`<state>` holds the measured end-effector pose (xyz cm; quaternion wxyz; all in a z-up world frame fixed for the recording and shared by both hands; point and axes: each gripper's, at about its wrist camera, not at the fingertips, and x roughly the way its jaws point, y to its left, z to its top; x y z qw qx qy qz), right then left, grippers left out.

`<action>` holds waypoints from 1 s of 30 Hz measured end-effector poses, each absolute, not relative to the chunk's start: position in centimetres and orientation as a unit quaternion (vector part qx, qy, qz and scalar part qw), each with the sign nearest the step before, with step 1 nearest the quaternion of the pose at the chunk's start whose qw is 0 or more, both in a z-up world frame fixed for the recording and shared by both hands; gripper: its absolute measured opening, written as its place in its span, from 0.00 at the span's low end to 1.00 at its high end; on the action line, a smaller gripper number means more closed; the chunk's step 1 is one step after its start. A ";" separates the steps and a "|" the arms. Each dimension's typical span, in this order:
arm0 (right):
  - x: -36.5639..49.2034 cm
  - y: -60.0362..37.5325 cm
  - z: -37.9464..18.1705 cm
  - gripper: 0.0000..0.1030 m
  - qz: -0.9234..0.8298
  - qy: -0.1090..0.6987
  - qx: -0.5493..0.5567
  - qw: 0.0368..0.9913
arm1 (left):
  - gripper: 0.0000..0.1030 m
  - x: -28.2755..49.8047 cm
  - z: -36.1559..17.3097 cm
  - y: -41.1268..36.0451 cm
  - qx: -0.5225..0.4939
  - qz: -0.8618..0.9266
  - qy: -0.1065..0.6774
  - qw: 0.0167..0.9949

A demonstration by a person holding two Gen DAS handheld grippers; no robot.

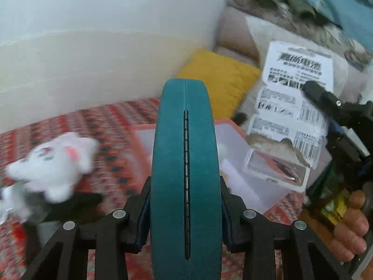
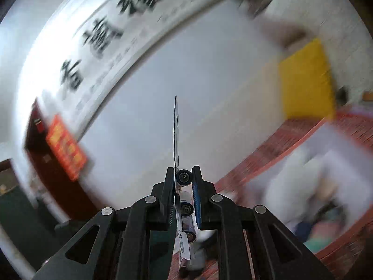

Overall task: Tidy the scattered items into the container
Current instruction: 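Carry teal case and battery card over the pink box and open both tools, then grasp the beige cardboard piece with the left tool while the right tool grasps the clear flower-bead case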

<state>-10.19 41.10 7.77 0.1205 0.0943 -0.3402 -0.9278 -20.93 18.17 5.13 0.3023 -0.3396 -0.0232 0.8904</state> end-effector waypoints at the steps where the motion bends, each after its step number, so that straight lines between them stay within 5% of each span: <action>1: -10.0 42.2 7.6 0.14 -0.932 -0.338 0.088 0.097 | 0.40 -21.2 4.8 19.7 -0.343 0.887 -0.012 0.308; 5: -10.7 46.0 5.9 0.15 -0.940 -0.326 0.098 0.018 | 0.42 -23.1 3.2 25.2 -0.351 0.880 0.012 0.319; 7: -12.5 47.2 4.7 0.18 -0.936 -0.326 0.134 0.015 | 0.57 -23.7 3.3 25.9 -0.343 0.889 0.015 0.304; 9: -14.1 48.5 3.4 0.29 -0.927 -0.336 0.166 0.011 | 0.70 -24.0 3.9 25.6 -0.331 0.898 0.014 0.290; 11: -14.7 49.2 2.5 0.70 -0.920 -0.348 0.181 -0.009 | 0.75 -23.9 5.0 24.1 -0.315 0.908 0.008 0.277; 20: -13.7 44.6 4.0 0.71 -0.937 -0.298 0.182 0.022 | 0.79 -20.3 8.1 12.8 -0.290 0.937 -0.020 0.196; 25: -13.2 37.3 4.8 0.73 -0.945 -0.243 0.198 0.088 | 0.92 -14.3 8.3 3.3 -0.275 0.957 -0.008 0.097; 30: -13.0 25.9 2.9 0.77 -0.929 -0.172 0.258 0.200 | 0.95 -8.2 3.6 -6.7 -0.332 0.942 -0.031 0.025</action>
